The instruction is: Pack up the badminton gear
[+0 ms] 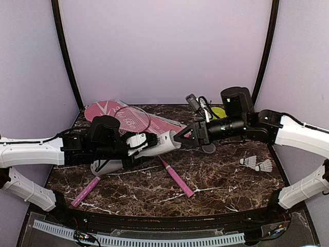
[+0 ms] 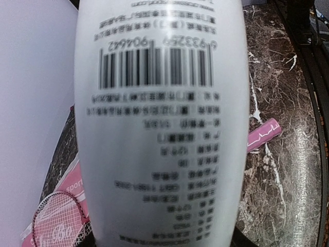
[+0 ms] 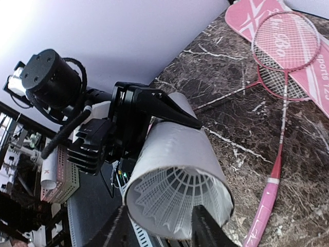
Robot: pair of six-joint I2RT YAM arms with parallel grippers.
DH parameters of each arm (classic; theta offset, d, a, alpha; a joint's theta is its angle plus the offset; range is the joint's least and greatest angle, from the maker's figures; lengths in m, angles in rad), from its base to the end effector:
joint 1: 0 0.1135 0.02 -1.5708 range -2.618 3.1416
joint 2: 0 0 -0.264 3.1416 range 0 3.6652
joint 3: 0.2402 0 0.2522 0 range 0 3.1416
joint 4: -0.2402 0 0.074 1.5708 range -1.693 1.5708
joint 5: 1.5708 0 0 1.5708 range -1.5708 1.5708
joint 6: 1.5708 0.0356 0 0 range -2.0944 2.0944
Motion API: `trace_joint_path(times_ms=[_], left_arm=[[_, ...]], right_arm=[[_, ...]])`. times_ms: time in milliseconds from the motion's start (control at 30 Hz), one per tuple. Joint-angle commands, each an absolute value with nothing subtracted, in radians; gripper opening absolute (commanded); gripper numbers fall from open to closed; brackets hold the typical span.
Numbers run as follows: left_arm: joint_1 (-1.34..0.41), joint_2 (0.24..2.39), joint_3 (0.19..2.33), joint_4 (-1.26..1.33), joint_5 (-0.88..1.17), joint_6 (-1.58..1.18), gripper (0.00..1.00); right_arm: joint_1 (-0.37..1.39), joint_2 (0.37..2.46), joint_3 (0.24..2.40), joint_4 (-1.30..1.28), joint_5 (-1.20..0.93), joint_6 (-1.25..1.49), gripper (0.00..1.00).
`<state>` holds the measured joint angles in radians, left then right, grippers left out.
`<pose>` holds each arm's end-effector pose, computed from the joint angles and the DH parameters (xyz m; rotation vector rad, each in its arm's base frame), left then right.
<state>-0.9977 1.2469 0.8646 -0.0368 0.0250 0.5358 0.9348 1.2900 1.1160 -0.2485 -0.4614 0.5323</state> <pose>0.1542 -0.2406 0.2835 1.4022 1.4320 -0.3222 0.1625 0.2468 0.3404 -0.7705 2.0977 1.3423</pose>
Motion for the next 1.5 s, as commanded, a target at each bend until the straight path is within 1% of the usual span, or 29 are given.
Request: trace_joint_path(times_ms=[0,100,167,333,433,567,667,867,1000,1100,1367,1467], left_arm=[[-0.989,1.209,0.843,0.004,-0.047,0.566,0.56],[-0.98,1.21,0.846,0.003,-0.047,0.563,0.56],[-0.98,1.211,0.847,0.003,-0.045,0.562,0.56],[-0.98,1.21,0.847,0.002,-0.023,0.558,0.56],[-0.98,1.209,0.851,0.0,-0.018,0.558,0.56],[-0.98,1.206,0.851,-0.001,-0.011,0.555,0.56],[-0.98,1.206,0.852,-0.002,-0.008,0.554,0.56],[-0.98,1.207,0.853,-0.003,-0.001,0.551,0.56],[-0.98,1.207,0.853,-0.003,-0.004,0.552,0.56],[-0.98,1.206,0.853,-0.003,-0.004,0.552,0.56],[-0.98,1.212,0.854,-0.003,0.002,0.551,0.56],[-0.979,1.215,0.856,-0.003,0.004,0.549,0.56]], right_arm=[[0.927,1.173,1.139,-0.335,-0.314,0.477,0.52],[0.878,1.098,1.102,-0.352,-0.222,0.483,0.64],[0.805,1.051,1.044,-0.357,-0.17,0.52,0.69],[0.532,0.992,0.908,-0.45,-0.071,0.655,0.7],[0.357,0.988,0.809,-0.502,-0.078,0.687,0.69],[0.159,0.983,0.695,-0.504,-0.094,0.688,0.68],[0.058,0.969,0.644,-0.496,-0.062,0.689,0.67],[-0.058,1.009,0.565,-0.424,-0.054,0.652,0.67],[-0.097,1.062,0.539,-0.382,-0.093,0.633,0.59],[-0.102,1.081,0.526,-0.368,-0.098,0.623,0.55],[-0.104,1.086,0.483,-0.325,-0.154,0.623,0.36],[-0.103,1.083,0.471,-0.31,-0.181,0.632,0.27]])
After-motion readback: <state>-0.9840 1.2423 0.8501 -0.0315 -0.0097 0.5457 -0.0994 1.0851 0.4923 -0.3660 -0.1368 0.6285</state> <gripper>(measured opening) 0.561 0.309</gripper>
